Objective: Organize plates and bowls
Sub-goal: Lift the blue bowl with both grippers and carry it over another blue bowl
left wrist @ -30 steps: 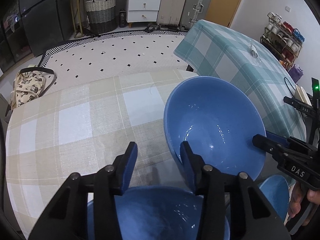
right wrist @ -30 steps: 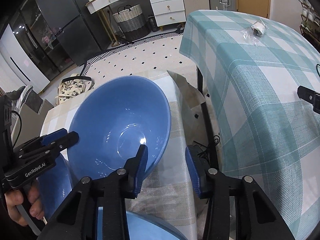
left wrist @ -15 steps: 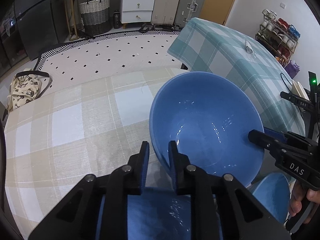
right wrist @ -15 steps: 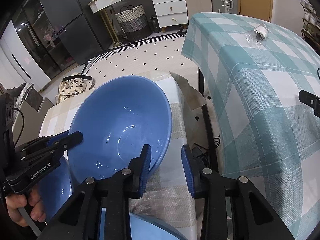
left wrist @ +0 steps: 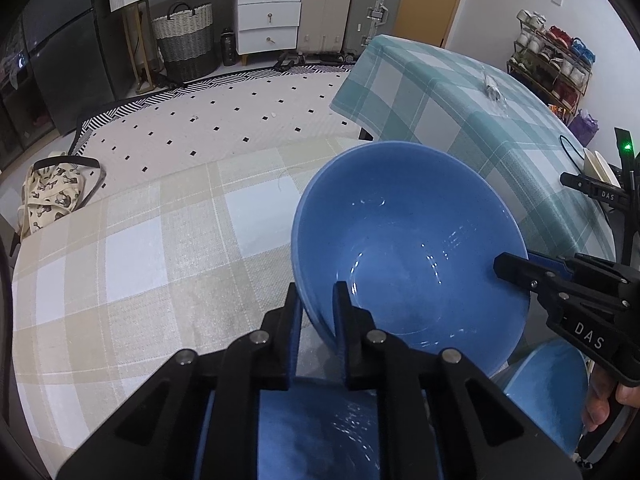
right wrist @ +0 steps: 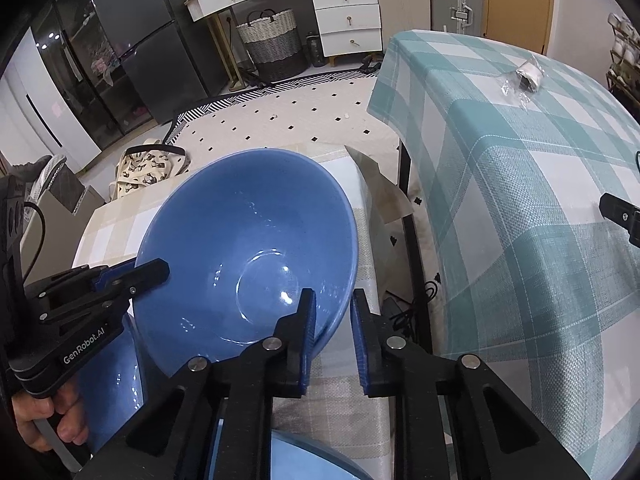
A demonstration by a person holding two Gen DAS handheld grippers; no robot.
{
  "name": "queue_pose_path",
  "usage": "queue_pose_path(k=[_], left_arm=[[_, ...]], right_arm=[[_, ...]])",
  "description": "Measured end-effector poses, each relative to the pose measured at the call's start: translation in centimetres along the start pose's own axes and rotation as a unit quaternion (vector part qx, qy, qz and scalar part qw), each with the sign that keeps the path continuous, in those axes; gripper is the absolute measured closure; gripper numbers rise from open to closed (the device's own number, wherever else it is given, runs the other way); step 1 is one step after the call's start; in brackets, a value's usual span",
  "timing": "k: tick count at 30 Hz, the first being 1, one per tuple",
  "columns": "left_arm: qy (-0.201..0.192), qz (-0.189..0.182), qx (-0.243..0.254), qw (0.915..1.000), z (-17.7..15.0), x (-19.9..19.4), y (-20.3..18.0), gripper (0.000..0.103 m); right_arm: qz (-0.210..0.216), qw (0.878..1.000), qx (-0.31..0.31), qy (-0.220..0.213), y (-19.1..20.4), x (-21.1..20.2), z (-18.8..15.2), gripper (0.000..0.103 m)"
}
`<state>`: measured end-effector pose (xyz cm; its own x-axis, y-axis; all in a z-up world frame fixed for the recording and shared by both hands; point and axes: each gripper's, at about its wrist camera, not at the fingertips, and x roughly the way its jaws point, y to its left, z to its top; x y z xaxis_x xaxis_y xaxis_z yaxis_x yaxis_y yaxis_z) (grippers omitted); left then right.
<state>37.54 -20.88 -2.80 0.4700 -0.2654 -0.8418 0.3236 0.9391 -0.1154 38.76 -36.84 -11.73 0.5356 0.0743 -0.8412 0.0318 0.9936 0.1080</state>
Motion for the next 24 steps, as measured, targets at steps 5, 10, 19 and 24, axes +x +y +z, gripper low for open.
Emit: queue_pose_path(k=[5, 10, 19, 24], left_arm=[[0.001, 0.002, -0.001, 1.0, 0.0, 0.0, 0.0, 0.09], [-0.001, 0.006, 0.001, 1.0, -0.1, 0.0, 0.0, 0.09], [0.0, 0.012, 0.004, 0.9999, -0.3, 0.2, -0.6, 0.09], [-0.005, 0.013, 0.006, 0.9999, -0.3, -0.1, -0.8, 0.09]], right_arm=[[-0.001, 1.0, -0.004, -0.003, 0.2, -0.2, -0.1, 0.088], [-0.003, 1.0, -0.005, -0.004, 0.3, -0.3, -0.2, 0.088], [-0.007, 1.0, -0.004, -0.013, 0.1, -0.9, 0.0, 0.088], [-0.006, 1.0, -0.005, -0.022, 0.0, -1.4, 0.0, 0.087]])
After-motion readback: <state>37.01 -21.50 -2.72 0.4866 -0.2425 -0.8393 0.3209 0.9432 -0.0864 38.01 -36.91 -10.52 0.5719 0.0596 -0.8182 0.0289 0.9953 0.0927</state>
